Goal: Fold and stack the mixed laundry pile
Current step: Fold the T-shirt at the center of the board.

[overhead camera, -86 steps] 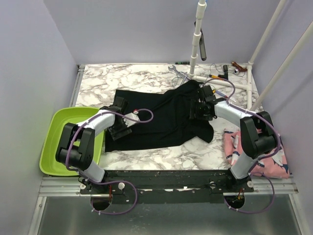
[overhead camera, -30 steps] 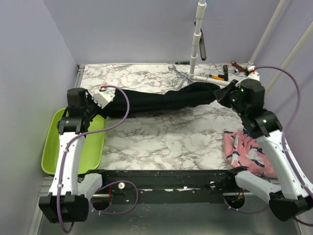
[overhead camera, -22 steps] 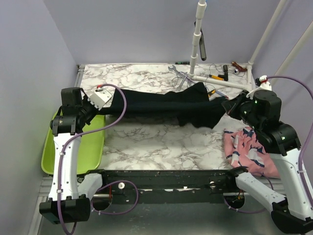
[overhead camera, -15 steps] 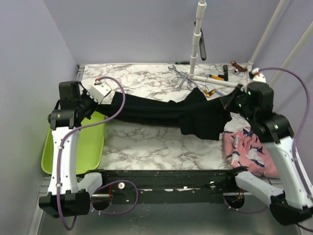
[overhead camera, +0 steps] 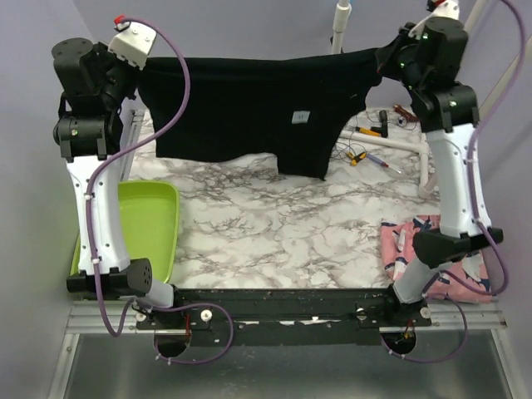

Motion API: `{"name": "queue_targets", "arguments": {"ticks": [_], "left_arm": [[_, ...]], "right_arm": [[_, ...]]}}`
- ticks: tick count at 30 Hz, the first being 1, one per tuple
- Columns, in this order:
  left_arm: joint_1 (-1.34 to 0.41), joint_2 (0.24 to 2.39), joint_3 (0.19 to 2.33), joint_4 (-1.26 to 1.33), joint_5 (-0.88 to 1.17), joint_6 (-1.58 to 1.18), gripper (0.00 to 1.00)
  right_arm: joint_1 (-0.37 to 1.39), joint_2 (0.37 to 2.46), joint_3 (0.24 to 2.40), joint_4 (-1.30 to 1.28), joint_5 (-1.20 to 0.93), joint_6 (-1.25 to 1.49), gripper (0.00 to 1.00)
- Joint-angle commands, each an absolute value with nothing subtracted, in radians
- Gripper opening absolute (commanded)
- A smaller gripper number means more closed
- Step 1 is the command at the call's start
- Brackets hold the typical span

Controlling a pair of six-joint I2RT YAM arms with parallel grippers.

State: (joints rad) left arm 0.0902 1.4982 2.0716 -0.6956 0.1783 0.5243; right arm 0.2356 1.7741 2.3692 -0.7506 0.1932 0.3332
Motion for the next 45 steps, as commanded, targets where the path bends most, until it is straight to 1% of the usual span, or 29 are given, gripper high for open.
{"name": "queue_targets", "arguments": {"ticks": [1, 5, 8, 11, 16, 20, 22, 25, 27, 30, 33, 39, 42, 45], "left_arm": [[0.094, 1.401, 2.047, -0.648, 0.176, 0.541, 0.0], [0.094, 1.275, 1.814, -0.61, 0.217, 0.604, 0.0], [0.094, 1.191, 1.649, -0.64, 0.253, 0.674, 0.0], [0.094, 1.103, 1.472, -0.704, 0.271, 0.766, 0.0], [0.089, 0.99, 1.19, -0.857, 0.354, 0.955, 0.0], [0.072, 0.922, 0.961, -0.97, 0.382, 1.089, 0.0], [0.073, 0.904, 0.901, -0.992, 0.345, 1.095, 0.0], [0.074, 0.914, 0.855, -1.047, 0.285, 1.076, 0.0], [0.075, 0.926, 0.828, -1.085, 0.28, 1.073, 0.0], [0.073, 0.94, 0.805, -1.115, 0.277, 1.073, 0.0], [0.072, 0.949, 0.789, -1.082, 0.288, 1.059, 0.0], [0.057, 1.054, 0.816, -0.963, 0.288, 0.974, 0.0], [0.051, 1.148, 0.865, -0.893, 0.254, 0.91, 0.0], [0.051, 1.229, 0.908, -0.853, 0.239, 0.866, 0.0]], "right_arm": [[0.228, 1.561, 2.247, -0.686, 0.279, 0.275, 0.01], [0.228, 1.381, 2.006, -0.704, 0.345, 0.248, 0.01], [0.229, 1.263, 1.851, -0.77, 0.327, 0.28, 0.01], [0.229, 1.161, 1.671, -0.83, 0.234, 0.339, 0.01], [0.229, 1.068, 1.419, -0.975, 0.085, 0.415, 0.01], [0.229, 0.986, 1.28, -1.05, -0.016, 0.472, 0.01], [0.228, 0.949, 1.229, -1.092, -0.07, 0.5, 0.01], [0.228, 0.901, 1.103, -1.144, -0.198, 0.533, 0.01], [0.229, 0.888, 1.012, -1.148, -0.284, 0.534, 0.01], [0.229, 0.89, 0.945, -1.129, -0.283, 0.536, 0.01], [0.229, 0.896, 0.91, -1.052, -0.273, 0.56, 0.01], [0.229, 0.97, 0.869, -0.819, -0.075, 0.586, 0.01], [0.228, 1.063, 0.838, -0.693, 0.035, 0.58, 0.01], [0.228, 1.172, 0.811, -0.569, 0.102, 0.567, 0.01]]}}
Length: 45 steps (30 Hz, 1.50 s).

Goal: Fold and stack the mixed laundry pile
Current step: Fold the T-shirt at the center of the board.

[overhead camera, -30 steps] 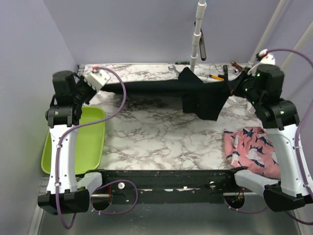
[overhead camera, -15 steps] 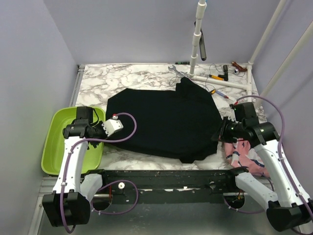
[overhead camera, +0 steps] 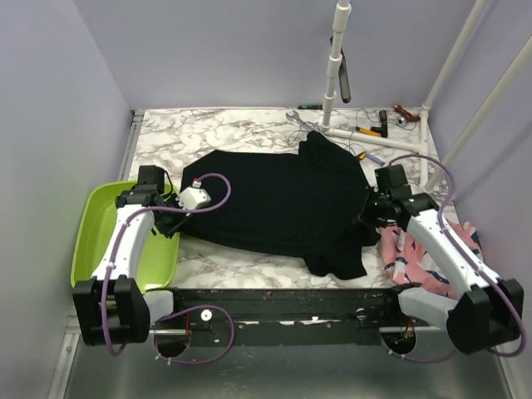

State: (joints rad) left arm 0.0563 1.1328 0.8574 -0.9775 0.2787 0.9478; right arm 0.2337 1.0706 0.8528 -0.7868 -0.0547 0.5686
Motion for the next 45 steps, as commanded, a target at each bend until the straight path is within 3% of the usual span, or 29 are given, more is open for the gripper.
{"name": "queue_targets", "arguments": {"ticks": [1, 12, 20, 27, 33, 45], "left_arm": [[0.049, 1.258, 0.921, -0.847, 0.239, 0.857, 0.0], [0.019, 1.401, 0.996, -0.826, 0.201, 0.807, 0.0], [0.015, 1.306, 0.954, -0.859, 0.169, 0.837, 0.0], [0.003, 1.217, 1.051, -0.946, 0.196, 0.81, 0.0], [-0.194, 1.211, 1.013, -0.978, 0.251, 0.74, 0.0], [-0.186, 1.495, 1.094, -0.822, 0.008, 0.666, 0.0]], "right_arm": [[0.229, 1.208, 0.807, -0.542, 0.112, 0.561, 0.01], [0.204, 1.453, 0.909, -0.444, 0.199, 0.507, 0.01], [0.204, 1.372, 0.895, -0.48, 0.143, 0.499, 0.01], [0.204, 1.318, 0.888, -0.518, 0.126, 0.482, 0.01], [0.203, 1.312, 0.886, -0.515, 0.193, 0.468, 0.01], [0.153, 1.469, 0.913, -0.385, 0.229, 0.447, 0.01]]}}
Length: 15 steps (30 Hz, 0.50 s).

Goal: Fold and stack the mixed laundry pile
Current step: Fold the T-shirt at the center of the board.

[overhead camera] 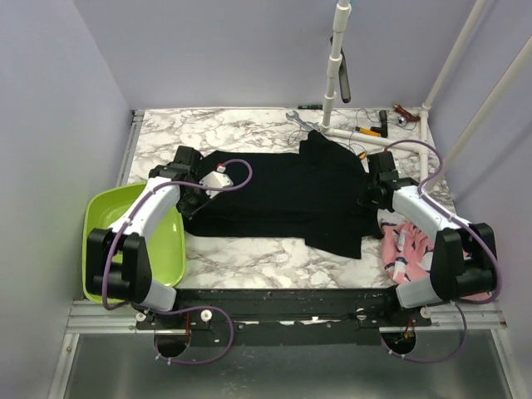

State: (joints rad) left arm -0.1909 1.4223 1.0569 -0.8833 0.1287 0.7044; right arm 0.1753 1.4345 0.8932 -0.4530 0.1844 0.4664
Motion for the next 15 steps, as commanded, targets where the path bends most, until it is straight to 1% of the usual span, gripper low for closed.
{"name": "queue_targets", "arguments": {"ticks": [1, 4, 5, 6, 8, 9, 10, 12, 15], "left_arm": [[-0.186, 1.514, 1.103, -0.817, -0.023, 0.662, 0.0], [-0.186, 1.578, 1.136, -0.813, -0.03, 0.643, 0.0], [-0.186, 1.6, 1.143, -0.812, -0.028, 0.637, 0.0], [-0.186, 1.617, 1.147, -0.808, -0.03, 0.635, 0.0], [-0.184, 1.646, 1.144, -0.795, -0.048, 0.635, 0.0], [-0.184, 1.658, 1.143, -0.788, -0.058, 0.636, 0.0], [-0.183, 1.665, 1.144, -0.785, -0.065, 0.637, 0.03], [-0.181, 1.673, 1.147, -0.781, -0.068, 0.633, 0.07], [-0.181, 1.668, 1.15, -0.785, -0.052, 0.625, 0.09]], "right_arm": [[0.143, 1.475, 0.914, -0.372, 0.226, 0.442, 0.01], [0.121, 1.506, 0.931, -0.355, 0.22, 0.429, 0.01], [0.118, 1.517, 0.937, -0.348, 0.207, 0.421, 0.06], [0.118, 1.525, 0.942, -0.344, 0.189, 0.416, 0.15], [0.118, 1.538, 0.959, -0.354, 0.159, 0.407, 0.4], [0.118, 1.54, 0.969, -0.367, 0.155, 0.404, 0.46], [0.118, 1.537, 0.979, -0.387, 0.163, 0.404, 0.52], [0.118, 1.516, 0.996, -0.435, 0.175, 0.413, 0.57], [0.119, 1.439, 0.979, -0.512, 0.141, 0.458, 0.58]]}}
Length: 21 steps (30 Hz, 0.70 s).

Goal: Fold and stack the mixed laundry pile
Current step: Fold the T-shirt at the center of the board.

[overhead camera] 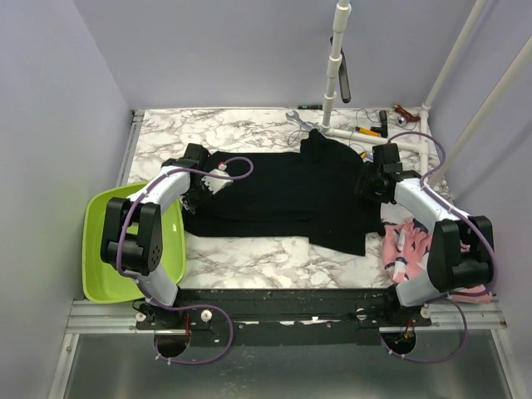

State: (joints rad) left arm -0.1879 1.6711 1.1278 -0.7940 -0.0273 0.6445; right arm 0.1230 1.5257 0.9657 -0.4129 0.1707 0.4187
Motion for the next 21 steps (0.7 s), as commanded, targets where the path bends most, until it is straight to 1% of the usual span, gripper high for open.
{"name": "queue_targets", "arguments": {"ticks": [1, 2, 3, 7, 10, 11, 14, 18, 21], "left_arm": [[-0.181, 1.663, 1.147, -0.782, -0.047, 0.626, 0.1], [-0.181, 1.659, 1.145, -0.778, -0.044, 0.626, 0.1], [-0.182, 1.653, 1.14, -0.775, -0.041, 0.624, 0.1], [-0.181, 1.649, 1.131, -0.767, -0.038, 0.626, 0.1], [-0.181, 1.648, 1.131, -0.762, -0.042, 0.626, 0.1], [-0.181, 1.645, 1.131, -0.761, -0.041, 0.625, 0.1], [-0.181, 1.633, 1.125, -0.759, -0.025, 0.624, 0.1], [-0.181, 1.622, 1.107, -0.751, -0.025, 0.631, 0.11], [-0.177, 1.623, 1.093, -0.736, -0.029, 0.641, 0.11]], "right_arm": [[0.12, 1.402, 0.947, -0.526, 0.109, 0.474, 0.6], [0.12, 1.371, 0.92, -0.542, 0.079, 0.485, 0.65], [0.121, 1.339, 0.89, -0.566, 0.064, 0.495, 0.67], [0.127, 1.233, 0.809, -0.691, 0.078, 0.543, 0.67], [0.13, 1.17, 0.728, -0.686, 0.017, 0.587, 0.67], [0.133, 1.165, 0.703, -0.661, 0.007, 0.597, 0.67], [0.15, 1.189, 0.719, -0.661, 0.006, 0.634, 0.67], [0.152, 1.229, 0.621, -0.555, -0.131, 0.673, 0.67], [0.183, 1.274, 0.595, -0.547, -0.103, 0.709, 0.67]]}}
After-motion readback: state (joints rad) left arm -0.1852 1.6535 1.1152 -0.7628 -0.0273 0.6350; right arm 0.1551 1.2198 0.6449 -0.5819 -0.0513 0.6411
